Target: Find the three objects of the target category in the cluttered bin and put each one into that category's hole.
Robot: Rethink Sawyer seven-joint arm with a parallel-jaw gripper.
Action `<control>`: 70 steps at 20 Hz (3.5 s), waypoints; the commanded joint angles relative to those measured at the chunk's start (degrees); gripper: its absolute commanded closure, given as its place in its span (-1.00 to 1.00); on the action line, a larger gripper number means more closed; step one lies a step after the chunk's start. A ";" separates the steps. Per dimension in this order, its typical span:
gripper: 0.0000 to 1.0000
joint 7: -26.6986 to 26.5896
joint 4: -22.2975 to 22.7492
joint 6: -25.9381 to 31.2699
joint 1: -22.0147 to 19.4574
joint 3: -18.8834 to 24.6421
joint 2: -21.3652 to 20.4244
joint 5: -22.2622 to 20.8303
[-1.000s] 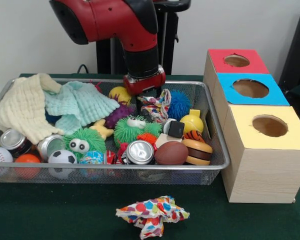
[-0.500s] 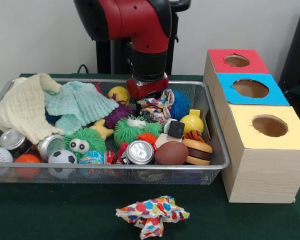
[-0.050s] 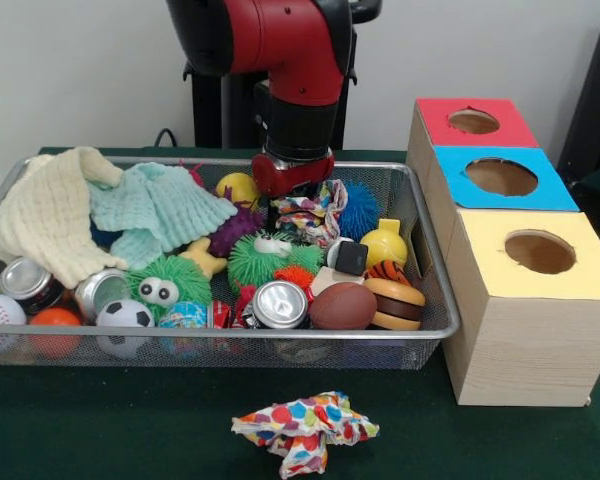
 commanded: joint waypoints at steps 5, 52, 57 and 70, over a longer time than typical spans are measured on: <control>1.00 1.40 -1.55 1.03 -7.45 -0.21 5.93 -2.83; -1.00 8.47 17.21 -5.17 -24.70 20.69 -15.84 17.44; -1.00 7.71 15.33 -11.96 -22.43 16.41 -14.11 16.39; -1.00 2.31 10.96 -16.51 -16.57 7.79 -12.89 12.92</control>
